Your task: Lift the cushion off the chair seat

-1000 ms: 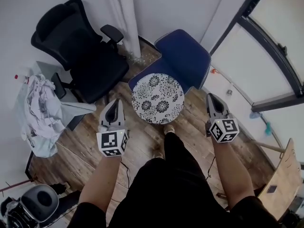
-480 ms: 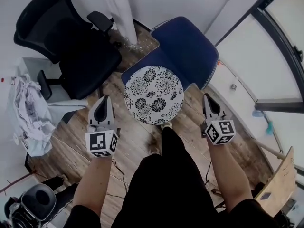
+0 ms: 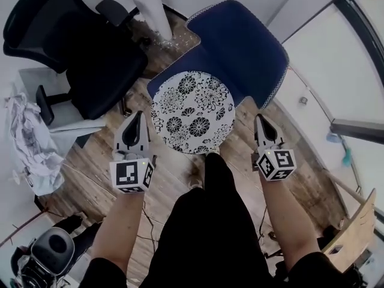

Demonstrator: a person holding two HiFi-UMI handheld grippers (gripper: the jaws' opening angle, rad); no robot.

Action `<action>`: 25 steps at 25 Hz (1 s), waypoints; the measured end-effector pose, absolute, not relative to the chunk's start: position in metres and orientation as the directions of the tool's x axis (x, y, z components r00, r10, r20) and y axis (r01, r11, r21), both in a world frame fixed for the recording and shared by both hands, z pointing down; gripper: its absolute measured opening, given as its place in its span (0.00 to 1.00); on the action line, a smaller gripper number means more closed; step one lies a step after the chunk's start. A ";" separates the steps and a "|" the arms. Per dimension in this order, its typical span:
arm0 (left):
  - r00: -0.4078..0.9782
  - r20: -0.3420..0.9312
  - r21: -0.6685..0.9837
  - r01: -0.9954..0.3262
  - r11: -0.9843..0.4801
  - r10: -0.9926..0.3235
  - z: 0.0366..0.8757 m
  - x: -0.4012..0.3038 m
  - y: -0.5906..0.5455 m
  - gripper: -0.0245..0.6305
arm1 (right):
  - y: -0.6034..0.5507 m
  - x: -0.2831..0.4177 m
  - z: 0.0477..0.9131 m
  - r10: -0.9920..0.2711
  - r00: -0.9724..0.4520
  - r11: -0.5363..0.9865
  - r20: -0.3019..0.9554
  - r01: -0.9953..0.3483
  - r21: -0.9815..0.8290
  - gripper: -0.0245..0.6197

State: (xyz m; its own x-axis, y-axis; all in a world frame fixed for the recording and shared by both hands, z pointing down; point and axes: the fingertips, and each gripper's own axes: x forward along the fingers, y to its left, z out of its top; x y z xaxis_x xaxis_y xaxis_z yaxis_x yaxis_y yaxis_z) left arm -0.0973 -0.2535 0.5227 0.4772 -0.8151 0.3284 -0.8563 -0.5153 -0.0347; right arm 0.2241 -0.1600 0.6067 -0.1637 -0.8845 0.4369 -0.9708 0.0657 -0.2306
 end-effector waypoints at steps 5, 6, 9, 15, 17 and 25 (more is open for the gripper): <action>0.501 0.326 -0.061 -0.835 -0.546 -0.802 0.535 -0.081 -0.257 0.04 | -0.163 0.222 0.637 -0.877 -0.165 0.056 0.452 -0.968 -0.245 0.05; 0.502 0.327 -0.066 -0.833 -0.550 -0.801 0.539 -0.080 -0.258 0.04 | -0.162 0.221 0.645 -0.872 -0.169 0.053 0.460 -0.966 -0.254 0.05; 0.498 0.322 -0.067 -0.837 -0.544 -0.805 0.555 -0.077 -0.262 0.04 | -0.162 0.223 0.672 -0.858 -0.182 0.056 0.480 -0.963 -0.265 0.05; 0.478 0.351 -0.051 -0.849 -0.526 -0.805 0.593 -0.080 -0.269 0.04 | -0.168 0.223 0.709 -0.836 -0.202 0.060 0.511 -0.958 -0.281 0.05; 0.478 0.363 -0.048 -0.848 -0.528 -0.800 0.605 -0.078 -0.268 0.04 | -0.168 0.223 0.717 -0.830 -0.210 0.061 0.517 -0.955 -0.290 0.05; 0.508 0.389 -0.025 -0.828 -0.561 -0.768 0.654 -0.060 -0.258 0.04 | -0.166 0.215 0.758 -0.819 -0.216 0.051 0.531 -0.950 -0.307 0.05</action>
